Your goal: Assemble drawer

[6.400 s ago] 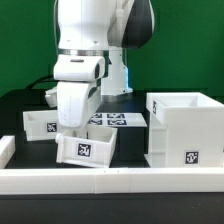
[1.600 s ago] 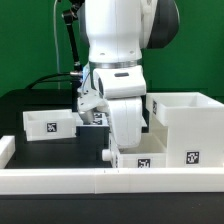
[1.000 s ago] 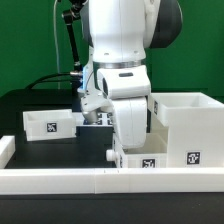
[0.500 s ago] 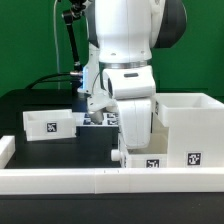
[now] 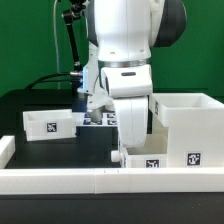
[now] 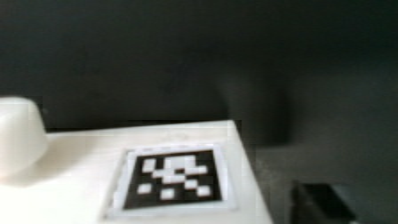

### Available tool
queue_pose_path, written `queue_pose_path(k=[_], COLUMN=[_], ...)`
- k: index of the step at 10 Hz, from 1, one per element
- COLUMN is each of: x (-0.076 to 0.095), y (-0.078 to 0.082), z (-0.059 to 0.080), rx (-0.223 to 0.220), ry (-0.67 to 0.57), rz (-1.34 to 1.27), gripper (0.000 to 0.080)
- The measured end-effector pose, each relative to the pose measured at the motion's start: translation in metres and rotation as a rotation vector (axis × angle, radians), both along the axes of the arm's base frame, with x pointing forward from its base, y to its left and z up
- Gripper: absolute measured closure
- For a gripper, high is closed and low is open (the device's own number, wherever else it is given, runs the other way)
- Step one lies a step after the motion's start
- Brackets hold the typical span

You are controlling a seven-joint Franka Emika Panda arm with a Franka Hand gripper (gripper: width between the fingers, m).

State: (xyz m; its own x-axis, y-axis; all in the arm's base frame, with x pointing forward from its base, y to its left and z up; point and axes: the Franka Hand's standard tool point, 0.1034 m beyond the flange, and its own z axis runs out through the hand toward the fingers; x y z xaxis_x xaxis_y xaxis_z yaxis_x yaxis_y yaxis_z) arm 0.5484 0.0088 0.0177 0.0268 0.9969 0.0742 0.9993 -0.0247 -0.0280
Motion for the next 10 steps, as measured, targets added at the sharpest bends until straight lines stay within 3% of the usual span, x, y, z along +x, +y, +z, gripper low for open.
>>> queue_pose_path(k=[1,2,5,6,8,10], x=[0.001,0.004,0.012,0.014,0.015,0.014], y=[0.002,0.003,-0.004,-0.014,-0.034,-0.035], z=[0.002,0.008,0.038,0.044,0.046,0.045], rx=[0.0,-0.002,-0.018,-0.024,-0.027,-0.026], ry=[-0.002,-0.01,-0.026,-0.034,-0.039,-0.038], rz=[0.002,0.004,0.007,0.026,0.023,0.022], gripper=[0.0256,0.0183,0.0152,0.0152,0.0151,0.0151])
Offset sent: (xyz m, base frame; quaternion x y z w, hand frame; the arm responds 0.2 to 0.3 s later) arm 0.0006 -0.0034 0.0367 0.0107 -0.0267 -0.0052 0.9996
